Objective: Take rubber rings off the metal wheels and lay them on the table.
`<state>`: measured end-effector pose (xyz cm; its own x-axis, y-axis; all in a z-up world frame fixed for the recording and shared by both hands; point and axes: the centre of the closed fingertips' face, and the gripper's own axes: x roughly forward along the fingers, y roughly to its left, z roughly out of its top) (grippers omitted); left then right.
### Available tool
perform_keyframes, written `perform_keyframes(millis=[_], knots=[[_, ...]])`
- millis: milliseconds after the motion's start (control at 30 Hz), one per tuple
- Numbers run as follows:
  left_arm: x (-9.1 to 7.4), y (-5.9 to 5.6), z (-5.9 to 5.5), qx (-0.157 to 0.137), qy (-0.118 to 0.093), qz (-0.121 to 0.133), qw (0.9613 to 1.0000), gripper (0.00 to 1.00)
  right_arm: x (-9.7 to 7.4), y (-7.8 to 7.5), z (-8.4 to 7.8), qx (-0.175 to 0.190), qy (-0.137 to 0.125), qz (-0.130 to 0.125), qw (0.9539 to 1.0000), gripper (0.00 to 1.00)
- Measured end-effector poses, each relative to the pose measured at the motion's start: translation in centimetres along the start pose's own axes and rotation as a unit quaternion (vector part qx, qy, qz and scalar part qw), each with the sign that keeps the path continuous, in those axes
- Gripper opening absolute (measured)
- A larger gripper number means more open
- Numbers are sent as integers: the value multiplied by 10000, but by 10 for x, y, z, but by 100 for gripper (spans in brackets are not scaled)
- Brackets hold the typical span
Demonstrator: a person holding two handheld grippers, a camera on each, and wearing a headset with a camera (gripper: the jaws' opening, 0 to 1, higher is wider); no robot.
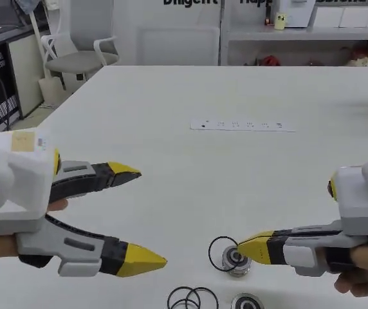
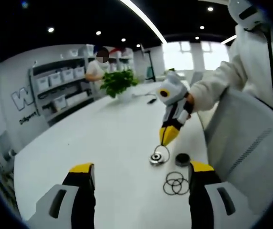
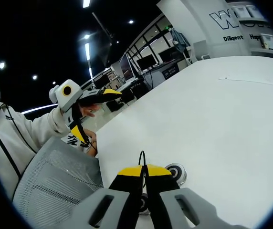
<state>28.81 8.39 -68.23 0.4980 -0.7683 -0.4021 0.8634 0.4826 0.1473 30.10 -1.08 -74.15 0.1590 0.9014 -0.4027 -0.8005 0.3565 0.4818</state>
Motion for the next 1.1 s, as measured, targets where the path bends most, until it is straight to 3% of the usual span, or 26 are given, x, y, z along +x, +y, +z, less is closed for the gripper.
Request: perform_keyframes(millis=[300, 533, 800, 1100], knots=[[-26, -3, -16, -395, -103, 374, 9985, 88, 6, 10, -9, -43, 239, 157, 9996, 0], [-38, -18, -35, -630, -10, 453, 9970, 93, 12, 19, -18, -70, 460, 289, 9985, 0], [-43, -28, -45, -894, -55, 546, 9945, 97, 18, 28, -31, -109, 759, 455, 9960, 0], [-46, -35, -53, -1095, -117, 646, 9918, 97, 24, 26, -48, -235, 1149, 536, 9917, 0]])
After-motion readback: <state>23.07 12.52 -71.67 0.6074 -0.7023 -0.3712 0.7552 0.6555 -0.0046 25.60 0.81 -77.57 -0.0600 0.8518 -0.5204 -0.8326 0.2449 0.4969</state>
